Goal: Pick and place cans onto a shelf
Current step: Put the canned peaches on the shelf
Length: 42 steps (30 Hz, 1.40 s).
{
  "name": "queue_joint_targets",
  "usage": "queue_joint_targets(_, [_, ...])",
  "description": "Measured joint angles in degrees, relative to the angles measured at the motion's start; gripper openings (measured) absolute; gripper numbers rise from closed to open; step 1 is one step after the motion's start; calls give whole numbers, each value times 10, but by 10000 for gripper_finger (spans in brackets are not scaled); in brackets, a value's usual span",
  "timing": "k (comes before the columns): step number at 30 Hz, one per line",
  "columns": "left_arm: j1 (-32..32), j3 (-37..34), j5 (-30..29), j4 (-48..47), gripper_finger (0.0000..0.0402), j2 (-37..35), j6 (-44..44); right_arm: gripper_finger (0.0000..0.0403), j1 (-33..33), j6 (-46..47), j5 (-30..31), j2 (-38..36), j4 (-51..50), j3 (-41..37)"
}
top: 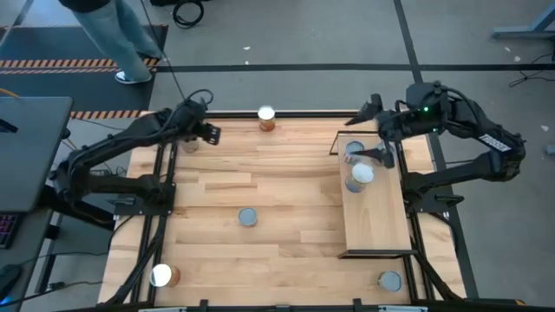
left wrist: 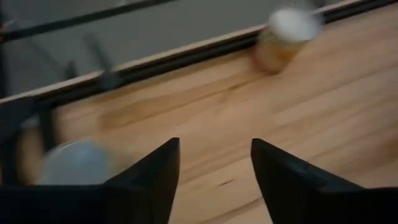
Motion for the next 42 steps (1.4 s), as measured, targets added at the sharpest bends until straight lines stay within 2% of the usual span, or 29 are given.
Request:
queue_joint_targets(3, [28, -1, 0, -61, 254, 1, -14, 374, 0, 17, 37, 11, 21, 0])
queue_joint_targets(6, [57, -1, -5, -115, 306, 1, -79, 374, 0, 42, 66, 22, 47, 0])
queue_joint_targets(10, [86, -1, -53, -188, 350, 1, -165, 374, 0, 48, 88, 36, 84, 0])
queue_joint_targets(13, [96, -22, -63, -181, 354, 0, -223, 374, 0, 46, 90, 47, 108, 0])
queue_joint_targets(18, [118, -79, -50, -113, 354, 0, -252, 374, 0, 43, 92, 59, 115, 0])
queue_joint_targets(22, [144, -106, -45, -26, 354, 0, -219, 374, 0, 42, 93, 63, 117, 0])
queue_joint_targets(30, [179, -114, -79, 10, 354, 29, -192, 374, 0, 42, 89, 64, 116, 0])
queue_joint_targets(37, [185, -114, -75, 55, 354, 72, -183, 374, 0, 42, 88, 64, 114, 0])
queue_joint_targets(42, [182, -114, -74, 69, 352, 72, -175, 374, 0, 42, 88, 64, 103, 0])
